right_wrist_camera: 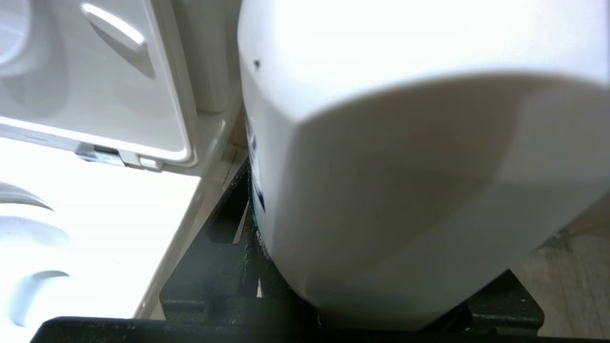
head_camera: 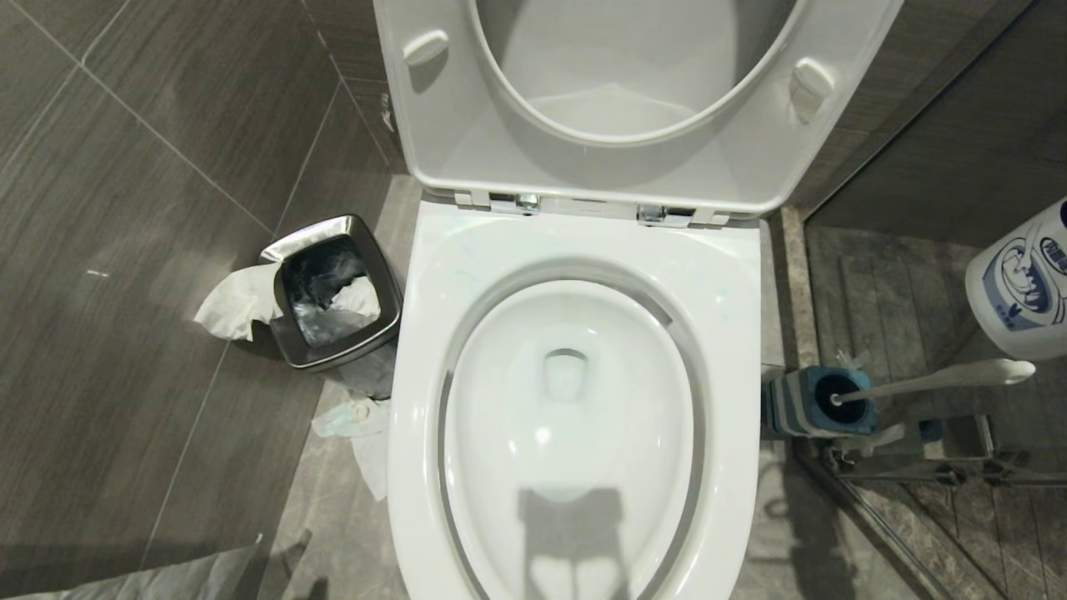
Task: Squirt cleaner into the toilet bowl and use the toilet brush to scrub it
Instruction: Pour in the cleaning agent
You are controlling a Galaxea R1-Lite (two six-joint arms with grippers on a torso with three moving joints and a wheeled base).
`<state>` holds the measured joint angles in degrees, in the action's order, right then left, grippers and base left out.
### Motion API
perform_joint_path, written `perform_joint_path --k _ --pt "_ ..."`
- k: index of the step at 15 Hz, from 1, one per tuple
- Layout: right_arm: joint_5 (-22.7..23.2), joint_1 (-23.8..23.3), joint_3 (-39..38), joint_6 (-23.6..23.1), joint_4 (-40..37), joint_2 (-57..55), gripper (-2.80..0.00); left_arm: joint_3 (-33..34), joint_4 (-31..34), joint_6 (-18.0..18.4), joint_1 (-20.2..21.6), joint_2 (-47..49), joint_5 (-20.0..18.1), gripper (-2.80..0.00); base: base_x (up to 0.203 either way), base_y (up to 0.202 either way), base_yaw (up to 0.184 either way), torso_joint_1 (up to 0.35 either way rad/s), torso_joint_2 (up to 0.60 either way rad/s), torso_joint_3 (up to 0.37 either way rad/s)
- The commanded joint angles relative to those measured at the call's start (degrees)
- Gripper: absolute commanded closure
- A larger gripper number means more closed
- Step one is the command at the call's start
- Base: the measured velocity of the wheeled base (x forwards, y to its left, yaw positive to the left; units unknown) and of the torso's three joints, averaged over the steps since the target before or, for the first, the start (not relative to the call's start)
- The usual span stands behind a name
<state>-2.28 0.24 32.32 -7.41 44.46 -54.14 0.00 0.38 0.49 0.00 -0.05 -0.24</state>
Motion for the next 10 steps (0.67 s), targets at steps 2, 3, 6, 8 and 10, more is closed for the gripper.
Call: perform_joint_path --k 2,3,6,8,10 --pt "0.07 0.02 0.03 -0.06 0.19 -0.71 0.00 0.09 0.06 -0.05 0.00 0.05 -0.02 0.00 0.000 0.000 0.000 0.000 0.00 0.200" --pt "0.08 0.02 0.02 -0.06 0.19 -0.79 0.00 0.09 -0.03 0.04 0.00 0.05 -0.02 0.00 0.000 0.000 0.000 -0.001 0.00 0.200" --pt "0.20 0.11 0.31 -0.06 0.19 -1.57 0.00 0.09 0.01 0.04 0.00 0.05 -0.02 0.00 0.000 0.000 0.000 0.002 0.00 0.207" --pt "0.39 0.11 1.19 -0.06 0.19 -2.42 0.00 0.11 0.06 0.04 0.00 0.05 -0.02 0.00 0.000 0.000 0.000 0.002 0.00 0.200" --pt "0.43 0.11 2.36 -0.06 -0.02 -3.26 0.00 0.09 0.05 0.04 0.00 0.05 -0.02 0.00 0.000 0.000 0.000 0.007 0.00 0.206"
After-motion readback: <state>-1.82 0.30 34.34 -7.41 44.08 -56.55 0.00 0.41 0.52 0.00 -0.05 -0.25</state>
